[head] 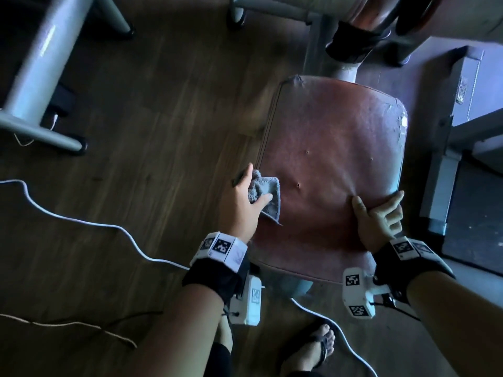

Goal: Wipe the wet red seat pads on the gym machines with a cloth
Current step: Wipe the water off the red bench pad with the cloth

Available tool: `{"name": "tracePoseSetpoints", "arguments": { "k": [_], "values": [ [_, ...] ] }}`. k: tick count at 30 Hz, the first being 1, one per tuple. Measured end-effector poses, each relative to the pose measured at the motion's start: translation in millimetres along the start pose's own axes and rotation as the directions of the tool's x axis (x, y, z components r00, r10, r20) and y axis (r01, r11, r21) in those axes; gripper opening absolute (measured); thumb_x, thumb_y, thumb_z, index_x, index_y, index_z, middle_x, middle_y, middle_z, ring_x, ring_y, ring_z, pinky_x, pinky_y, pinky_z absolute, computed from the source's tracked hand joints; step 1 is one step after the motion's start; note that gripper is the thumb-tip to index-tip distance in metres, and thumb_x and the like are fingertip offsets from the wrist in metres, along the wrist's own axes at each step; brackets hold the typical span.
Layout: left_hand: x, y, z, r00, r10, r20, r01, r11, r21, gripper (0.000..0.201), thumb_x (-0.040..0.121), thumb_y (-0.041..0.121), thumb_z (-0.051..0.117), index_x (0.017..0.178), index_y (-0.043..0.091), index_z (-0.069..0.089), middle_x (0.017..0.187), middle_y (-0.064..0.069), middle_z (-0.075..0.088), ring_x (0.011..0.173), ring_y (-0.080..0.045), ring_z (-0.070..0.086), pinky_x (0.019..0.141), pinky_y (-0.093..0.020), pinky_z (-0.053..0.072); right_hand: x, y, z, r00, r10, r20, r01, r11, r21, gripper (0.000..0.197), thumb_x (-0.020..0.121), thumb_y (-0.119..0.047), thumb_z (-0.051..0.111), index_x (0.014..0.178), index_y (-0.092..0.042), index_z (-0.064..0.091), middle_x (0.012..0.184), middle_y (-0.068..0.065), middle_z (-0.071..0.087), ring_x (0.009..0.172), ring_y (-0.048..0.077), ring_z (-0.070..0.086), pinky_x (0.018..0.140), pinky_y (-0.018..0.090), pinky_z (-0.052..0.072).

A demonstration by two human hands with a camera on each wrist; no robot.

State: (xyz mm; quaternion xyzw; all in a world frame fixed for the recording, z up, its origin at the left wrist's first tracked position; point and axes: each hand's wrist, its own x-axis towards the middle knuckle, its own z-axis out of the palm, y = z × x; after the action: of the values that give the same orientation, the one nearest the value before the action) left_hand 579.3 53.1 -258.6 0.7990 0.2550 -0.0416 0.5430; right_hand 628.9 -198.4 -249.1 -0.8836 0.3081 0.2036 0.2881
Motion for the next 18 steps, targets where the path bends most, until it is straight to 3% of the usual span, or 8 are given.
{"name": "tracePoseSetpoints", "arguments": {
  "k": [2, 6, 10, 13, 15, 18],
  "values": [
    [7, 7, 0, 1.0, -0.005, 0.008, 0.005, 1.0, -0.011, 0.079, 0.077, 0.007, 0.08, 0.147, 0.005, 0.043, 0.134, -0.003, 0.058, 0.123, -0.014, 0.054, 0.103, -0.011, 0.033, 0, 0, 0, 1.0, -0.006, -0.01, 0.006, 1.0, 0.01, 0.101, 0.089, -0.059, 0.053, 0.154, -0.02, -0.013, 0.16, 0.012, 0.0, 0.146, 0.038, 0.005, 0.119, 0.051, 0.005],
    [26, 18, 3, 1.0, -0.007, 0.011, 0.007, 0.997, -0.074, 0.081, 0.076, 0.002, 0.08, 0.146, -0.001, 0.04, 0.134, -0.014, 0.059, 0.123, -0.025, 0.057, 0.11, -0.031, 0.04, 4, 7, -3, 0.999, -0.032, 0.028, 0.029, 0.996, 0.085, 0.105, 0.085, -0.057, 0.061, 0.154, -0.023, -0.01, 0.158, 0.013, 0.008, 0.143, 0.039, 0.013, 0.119, 0.05, 0.013],
    [4, 6, 0, 1.0, -0.014, 0.008, 0.014, 0.995, -0.102, 0.082, 0.074, 0.01, 0.08, 0.146, 0.003, 0.042, 0.131, -0.01, 0.062, 0.118, -0.022, 0.062, 0.106, -0.035, 0.046, 1, 30, -19, 0.987, -0.151, 0.046, 0.141, 0.974, 0.179, 0.091, 0.089, -0.039, 0.066, 0.155, -0.028, 0.005, 0.151, 0.017, 0.029, 0.136, 0.035, 0.033, 0.113, 0.049, 0.03],
    [-33, -14, -6, 0.999, -0.012, -0.046, 0.008, 0.996, -0.085, 0.08, 0.072, 0.023, 0.08, 0.144, 0.01, 0.048, 0.122, -0.002, 0.067, 0.108, -0.013, 0.067, 0.101, -0.038, 0.051, -16, 51, -30, 0.98, -0.188, 0.072, 0.172, 0.967, 0.187, 0.078, 0.091, -0.04, 0.062, 0.153, -0.037, 0.014, 0.128, 0.013, 0.057, 0.118, 0.033, 0.054, 0.099, 0.043, 0.043],
    [-53, -23, -5, 0.997, 0.002, -0.075, -0.006, 0.999, -0.052, 0.077, 0.075, 0.021, 0.082, 0.144, 0.013, 0.049, 0.123, -0.002, 0.068, 0.108, -0.012, 0.067, 0.1, -0.037, 0.052, -28, 68, -34, 0.976, -0.209, 0.068, 0.196, 0.967, 0.161, 0.075, 0.093, -0.036, 0.061, 0.154, -0.037, 0.017, 0.109, 0.013, 0.061, 0.106, 0.032, 0.058, 0.089, 0.04, 0.043],
    [-57, -23, -4, 0.994, -0.015, -0.113, 0.008, 0.998, -0.063, 0.074, 0.076, 0.017, 0.083, 0.142, 0.011, 0.051, 0.124, -0.004, 0.067, 0.109, -0.015, 0.067, 0.099, -0.033, 0.051, -39, 86, -35, 0.967, -0.252, 0.047, 0.242, 0.958, 0.153, 0.07, 0.093, -0.029, 0.061, 0.153, -0.035, 0.024, 0.096, 0.008, 0.057, 0.092, 0.029, 0.056, 0.079, 0.035, 0.04]
  ]
}}
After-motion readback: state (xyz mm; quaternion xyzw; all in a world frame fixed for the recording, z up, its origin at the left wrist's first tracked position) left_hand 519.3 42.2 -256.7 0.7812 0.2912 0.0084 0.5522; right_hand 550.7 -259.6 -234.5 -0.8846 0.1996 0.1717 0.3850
